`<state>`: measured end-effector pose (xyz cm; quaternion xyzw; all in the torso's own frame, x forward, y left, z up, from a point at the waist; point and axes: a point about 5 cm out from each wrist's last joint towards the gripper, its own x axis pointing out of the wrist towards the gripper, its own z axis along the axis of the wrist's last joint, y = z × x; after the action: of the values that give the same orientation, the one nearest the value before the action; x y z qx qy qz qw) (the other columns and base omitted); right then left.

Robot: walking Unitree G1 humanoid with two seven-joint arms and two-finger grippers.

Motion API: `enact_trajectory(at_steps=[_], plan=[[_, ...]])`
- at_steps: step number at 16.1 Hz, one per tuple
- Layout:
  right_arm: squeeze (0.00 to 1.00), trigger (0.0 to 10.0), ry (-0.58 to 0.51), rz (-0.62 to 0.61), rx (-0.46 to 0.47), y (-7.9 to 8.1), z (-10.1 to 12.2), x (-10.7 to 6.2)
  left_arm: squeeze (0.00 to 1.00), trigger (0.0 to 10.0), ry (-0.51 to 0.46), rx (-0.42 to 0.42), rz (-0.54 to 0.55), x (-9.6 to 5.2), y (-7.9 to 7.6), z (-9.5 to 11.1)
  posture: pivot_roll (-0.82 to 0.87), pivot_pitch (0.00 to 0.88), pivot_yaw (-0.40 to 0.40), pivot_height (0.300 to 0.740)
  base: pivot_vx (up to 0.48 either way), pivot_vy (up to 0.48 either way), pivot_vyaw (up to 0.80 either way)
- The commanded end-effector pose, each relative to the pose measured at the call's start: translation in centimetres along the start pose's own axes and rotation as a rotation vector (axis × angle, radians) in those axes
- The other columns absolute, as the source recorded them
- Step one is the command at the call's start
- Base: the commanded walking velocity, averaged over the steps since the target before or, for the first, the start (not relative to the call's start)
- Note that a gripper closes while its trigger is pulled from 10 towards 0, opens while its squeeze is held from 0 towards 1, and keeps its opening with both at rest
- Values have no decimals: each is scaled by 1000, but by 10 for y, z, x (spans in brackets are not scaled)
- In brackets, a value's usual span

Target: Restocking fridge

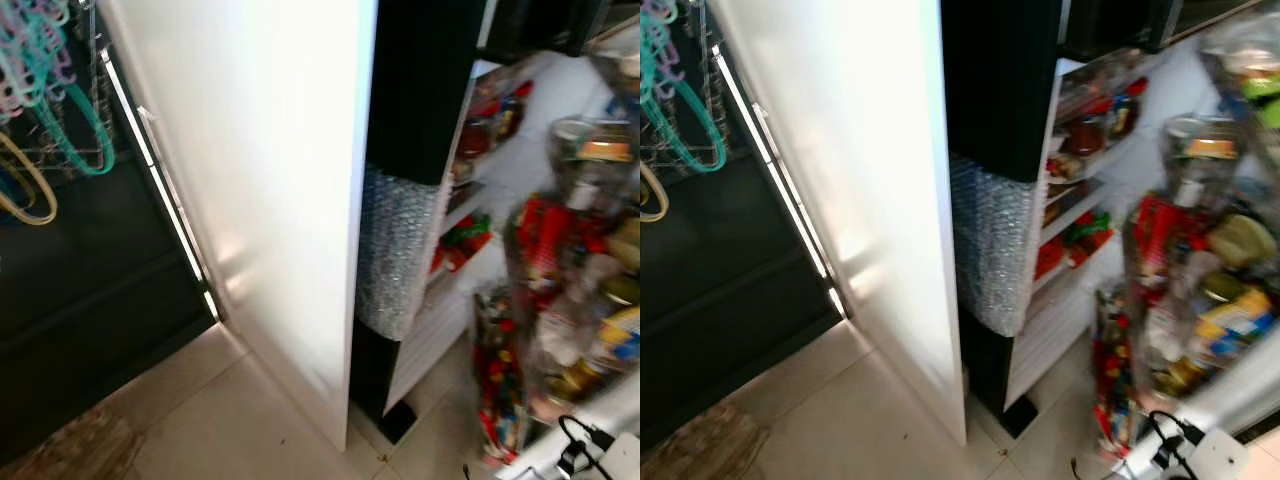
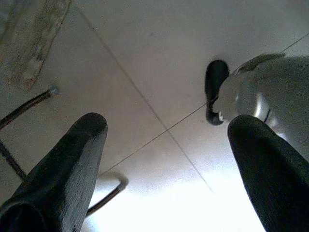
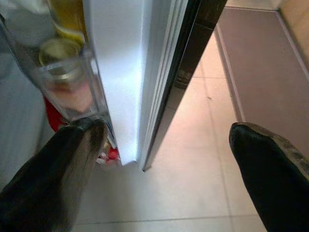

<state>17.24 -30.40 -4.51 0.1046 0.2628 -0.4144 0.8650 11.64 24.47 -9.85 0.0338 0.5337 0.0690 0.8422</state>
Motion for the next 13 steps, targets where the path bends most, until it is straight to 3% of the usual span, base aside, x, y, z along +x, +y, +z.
enact_trajectory(at_steps=[1, 2, 3, 4, 8, 10, 13], plan=[[0, 10000, 37, 63, -31, 7, -2, 0, 0, 10000, 12, 16, 0, 0, 1, -2, 8, 0, 20, 740, 0, 0, 0], [0, 10000, 113, 133, -108, 10, -17, -5, 0, 10000, 12, 15, 1, 0, 1, -2, 7, 2, 19, 740, 0, 0, 0], [0, 10000, 165, 102, -176, 2, -31, -9, 0, 10000, 13, 15, 1, 0, 1, -2, 7, 2, 19, 740, 0, 0, 0], [0, 10000, 173, -34, -149, -17, -38, -12, 0, 10000, 14, 15, 1, 0, 1, -3, 12, 5, 17, 740, 0, 0, 0], [0, 10000, 71, -237, -57, -46, -27, -12, 0, 10000, 14, 25, 0, 0, 1, -2, -2, 1, 26, 740, 0, 0, 0], [0, 10000, -7, -288, -24, -47, -11, -8, 0, 10000, 9, 27, 0, 0, 1, -1, 1, 0, 27, 740, 0, 0, 0], [0, 10000, -114, -240, -37, -32, 12, -2, 0, 10000, 7, 28, 1, 0, 1, 0, 1, 0, 28, 740, 0, 0, 0]])
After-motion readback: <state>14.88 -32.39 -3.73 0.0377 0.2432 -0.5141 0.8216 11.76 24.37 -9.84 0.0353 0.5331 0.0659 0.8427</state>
